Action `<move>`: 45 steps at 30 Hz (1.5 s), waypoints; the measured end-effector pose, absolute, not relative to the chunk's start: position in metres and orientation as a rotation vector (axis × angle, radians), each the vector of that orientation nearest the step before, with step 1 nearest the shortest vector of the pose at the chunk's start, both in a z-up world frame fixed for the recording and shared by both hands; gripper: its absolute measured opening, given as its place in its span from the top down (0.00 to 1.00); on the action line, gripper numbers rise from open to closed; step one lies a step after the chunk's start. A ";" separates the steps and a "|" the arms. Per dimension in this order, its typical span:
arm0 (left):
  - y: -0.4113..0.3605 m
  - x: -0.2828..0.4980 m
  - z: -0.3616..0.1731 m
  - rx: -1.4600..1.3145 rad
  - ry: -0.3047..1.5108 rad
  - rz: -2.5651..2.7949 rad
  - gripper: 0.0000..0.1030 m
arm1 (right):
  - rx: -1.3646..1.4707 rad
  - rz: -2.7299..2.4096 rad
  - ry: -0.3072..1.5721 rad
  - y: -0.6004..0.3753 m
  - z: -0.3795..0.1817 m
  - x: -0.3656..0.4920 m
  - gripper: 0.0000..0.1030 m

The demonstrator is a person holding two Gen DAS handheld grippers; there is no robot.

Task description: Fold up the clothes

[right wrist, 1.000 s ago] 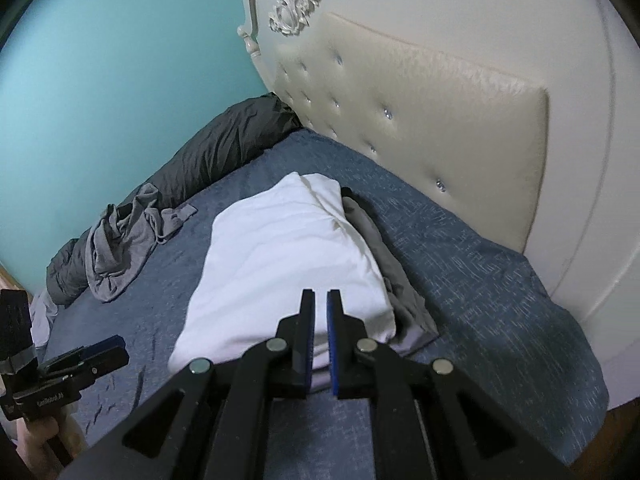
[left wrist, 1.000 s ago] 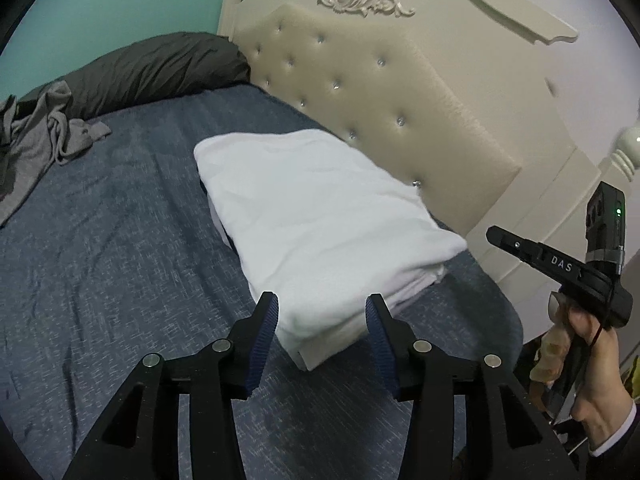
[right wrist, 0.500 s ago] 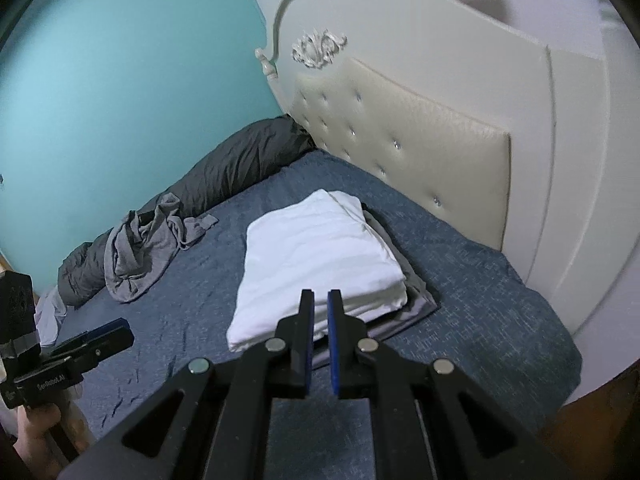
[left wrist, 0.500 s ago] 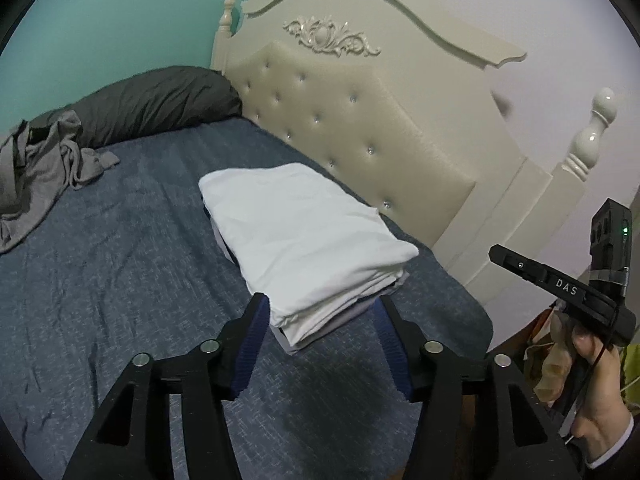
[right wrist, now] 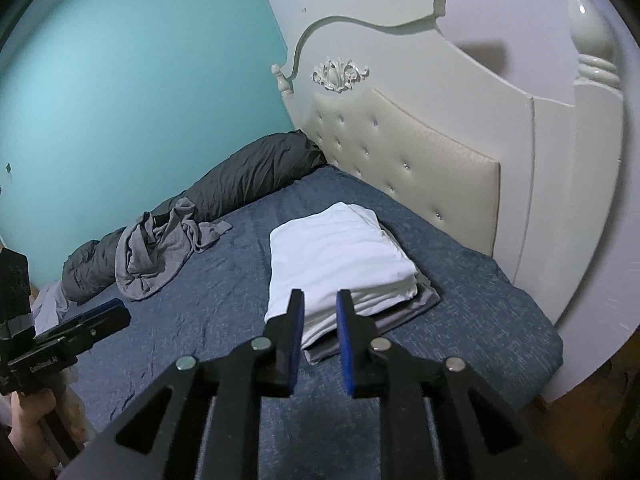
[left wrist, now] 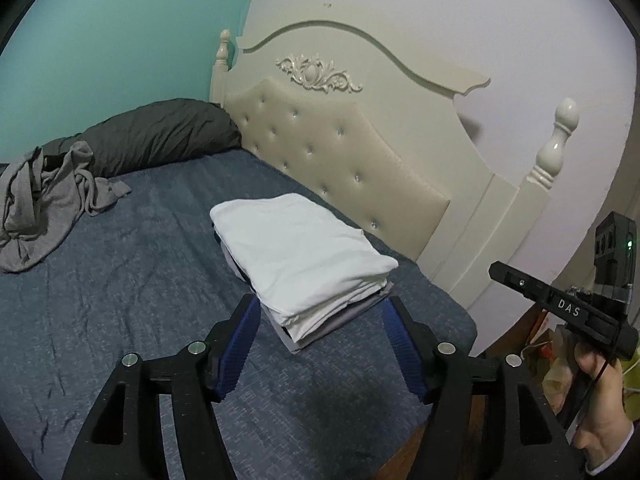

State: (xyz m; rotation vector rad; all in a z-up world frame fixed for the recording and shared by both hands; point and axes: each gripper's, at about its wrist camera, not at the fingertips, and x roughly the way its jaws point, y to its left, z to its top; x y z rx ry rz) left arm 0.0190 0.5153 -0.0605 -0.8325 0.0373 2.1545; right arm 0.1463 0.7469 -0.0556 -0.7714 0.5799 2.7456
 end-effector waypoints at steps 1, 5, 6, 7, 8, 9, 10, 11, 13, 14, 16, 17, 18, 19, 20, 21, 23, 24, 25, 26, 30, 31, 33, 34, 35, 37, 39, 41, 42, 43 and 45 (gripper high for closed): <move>0.512 0.021 -0.059 -0.826 0.039 2.154 0.31 | -0.763 2.740 0.586 0.745 -0.055 0.149 0.71; 0.499 0.032 -0.049 -0.793 0.048 2.160 0.26 | -0.744 2.728 0.574 0.733 -0.050 0.160 0.60; 0.497 0.035 -0.048 -0.788 0.049 2.161 0.23 | -0.744 2.726 0.567 0.730 -0.050 0.162 0.59; 0.494 0.037 -0.047 -0.782 0.049 2.162 0.22 | -0.745 2.723 0.567 0.728 -0.050 0.165 0.58; 0.492 0.039 -0.045 -0.778 0.050 2.161 0.22 | -0.746 2.720 0.566 0.725 -0.050 0.167 0.57; 0.490 0.041 -0.044 -0.775 0.053 2.161 0.21 | -0.746 2.716 0.564 0.723 -0.049 0.170 0.54; 0.488 0.042 -0.043 -0.772 0.056 2.161 0.21 | -0.746 2.711 0.563 0.720 -0.049 0.172 0.50; 0.486 0.044 -0.042 -0.768 0.059 2.161 0.21 | -0.746 2.707 0.562 0.718 -0.048 0.175 0.48; 0.481 0.047 -0.040 -0.760 0.064 2.162 0.19 | -0.746 2.698 0.559 0.713 -0.047 0.180 0.45; 0.478 0.049 -0.040 -0.757 0.066 2.164 0.17 | -0.745 2.693 0.557 0.711 -0.047 0.183 0.44; 0.474 0.051 -0.039 -0.754 0.068 2.170 0.14 | -0.740 2.686 0.552 0.706 -0.045 0.187 0.41; 0.472 0.052 -0.038 -0.753 0.070 2.173 0.12 | -0.738 2.682 0.550 0.704 -0.044 0.190 0.40; 0.469 0.053 -0.038 -0.752 0.070 2.174 0.11 | -0.736 2.679 0.548 0.702 -0.043 0.192 0.39; 0.466 0.054 -0.038 -0.753 0.070 2.173 0.11 | -0.735 2.676 0.548 0.699 -0.043 0.193 0.37; 0.464 0.055 -0.038 -0.754 0.072 2.174 0.09 | -0.737 2.673 0.541 0.696 -0.042 0.195 0.36; 0.461 0.056 -0.039 -0.755 0.075 2.176 0.08 | -0.738 2.671 0.535 0.693 -0.041 0.196 0.35; 0.456 0.057 -0.040 -0.757 0.079 2.179 0.07 | -0.740 2.673 0.524 0.687 -0.041 0.199 0.33; 0.454 0.058 -0.041 -0.758 0.081 2.181 0.06 | -0.742 2.674 0.519 0.683 -0.041 0.200 0.31; 0.451 0.058 -0.042 -0.759 0.083 2.182 0.05 | -0.743 2.676 0.514 0.680 -0.040 0.201 0.30; 0.449 0.059 -0.043 -0.760 0.085 2.184 0.03 | -0.745 2.676 0.510 0.676 -0.040 0.202 0.29; 0.439 0.061 -0.046 -0.765 0.094 2.190 0.00 | -0.754 2.674 0.501 0.663 -0.042 0.205 0.26; 0.436 0.062 -0.047 -0.766 0.096 2.192 0.00 | -0.755 2.672 0.500 0.660 -0.043 0.205 0.25; 0.432 0.063 -0.049 -0.771 0.106 2.195 0.00 | -0.761 2.665 0.503 0.656 -0.045 0.206 0.24; 0.430 0.064 -0.050 -0.773 0.111 2.197 0.00 | -0.766 2.660 0.507 0.653 -0.047 0.206 0.23; 0.427 0.064 -0.050 -0.774 0.115 2.197 0.00 | -0.768 2.654 0.506 0.651 -0.048 0.206 0.23; 0.423 0.066 -0.051 -0.770 0.124 2.199 0.00 | -0.763 2.644 0.503 0.647 -0.049 0.208 0.18; 0.419 0.068 -0.051 -0.765 0.132 2.205 0.00 | -0.755 2.639 0.502 0.643 -0.049 0.210 0.17; 0.415 0.071 -0.052 -0.762 0.138 2.215 0.00 | -0.749 2.640 0.496 0.638 -0.048 0.212 0.16; 0.413 0.071 -0.053 -0.763 0.135 2.217 0.00 | -0.746 2.639 0.490 0.635 -0.047 0.214 0.16; 0.411 0.072 -0.053 -0.764 0.133 2.220 0.00 | -0.743 2.639 0.486 0.633 -0.047 0.215 0.15; 0.406 0.073 -0.055 -0.766 0.128 2.226 0.00 | -0.741 2.638 0.482 0.629 -0.046 0.217 0.13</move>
